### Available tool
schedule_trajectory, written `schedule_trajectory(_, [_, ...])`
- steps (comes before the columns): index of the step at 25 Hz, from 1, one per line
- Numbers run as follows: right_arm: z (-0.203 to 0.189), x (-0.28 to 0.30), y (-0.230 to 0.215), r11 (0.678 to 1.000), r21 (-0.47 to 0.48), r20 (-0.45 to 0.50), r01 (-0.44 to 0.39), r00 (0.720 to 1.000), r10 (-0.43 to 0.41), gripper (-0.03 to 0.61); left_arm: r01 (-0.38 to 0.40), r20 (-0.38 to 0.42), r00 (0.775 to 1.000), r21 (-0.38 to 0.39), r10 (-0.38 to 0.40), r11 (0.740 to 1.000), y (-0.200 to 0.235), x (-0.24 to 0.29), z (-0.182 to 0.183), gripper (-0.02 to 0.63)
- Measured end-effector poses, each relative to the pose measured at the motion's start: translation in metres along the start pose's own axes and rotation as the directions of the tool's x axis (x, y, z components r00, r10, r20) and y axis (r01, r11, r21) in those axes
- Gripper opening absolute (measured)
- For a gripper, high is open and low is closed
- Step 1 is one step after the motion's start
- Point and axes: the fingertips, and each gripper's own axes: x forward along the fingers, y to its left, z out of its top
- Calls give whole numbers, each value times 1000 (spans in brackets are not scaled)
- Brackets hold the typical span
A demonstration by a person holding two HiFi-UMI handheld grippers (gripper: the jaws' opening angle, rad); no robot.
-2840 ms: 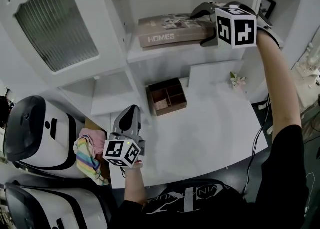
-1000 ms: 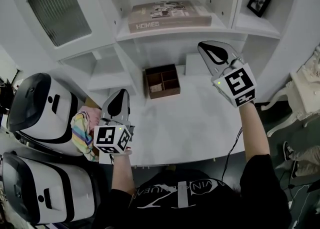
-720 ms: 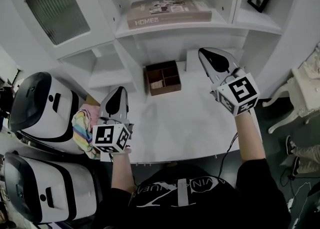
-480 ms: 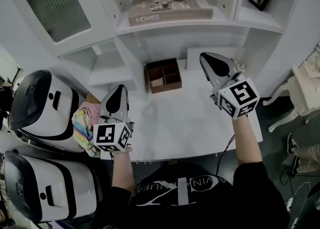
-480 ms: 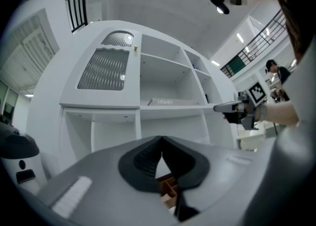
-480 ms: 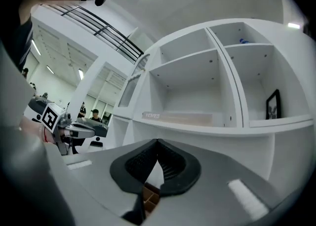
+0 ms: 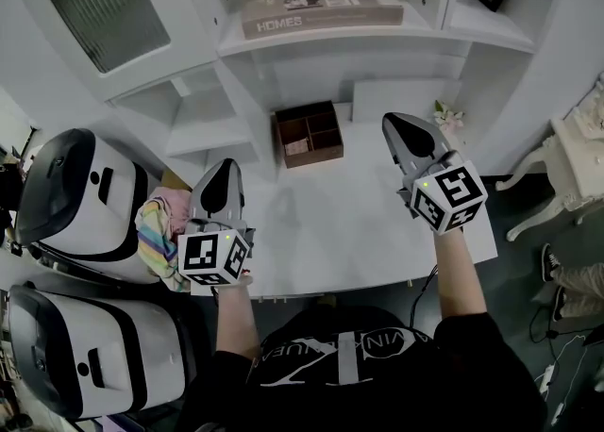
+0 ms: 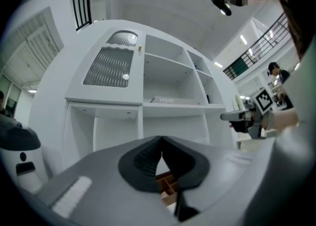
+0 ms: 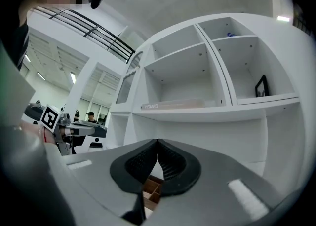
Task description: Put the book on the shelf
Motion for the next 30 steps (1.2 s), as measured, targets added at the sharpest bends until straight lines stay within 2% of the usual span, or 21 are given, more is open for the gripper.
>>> schedule_trajectory(4, [-7,-4,2,1000,-3,0,16,1000,-16,6,-12,-7,1000,-11,12,1000,1,-4,-6,0])
schedule_trajectory(15, [-31,-16,-2,995,81,-27,50,998,-48,6,-42,-25,999,-36,41,998,1,-15,-19,0])
schedule_trajectory(22, [-43,-16,-1,993,110,-39,38,999,-34,6,-45,-42,998,4,45,999,-1,-12,-23,0])
schedule_trajectory(30, [-44,-14,-4,992,120,-38,31,999,-27,6,-37,-34,999,-6,37,999,-2,-3,-20,0])
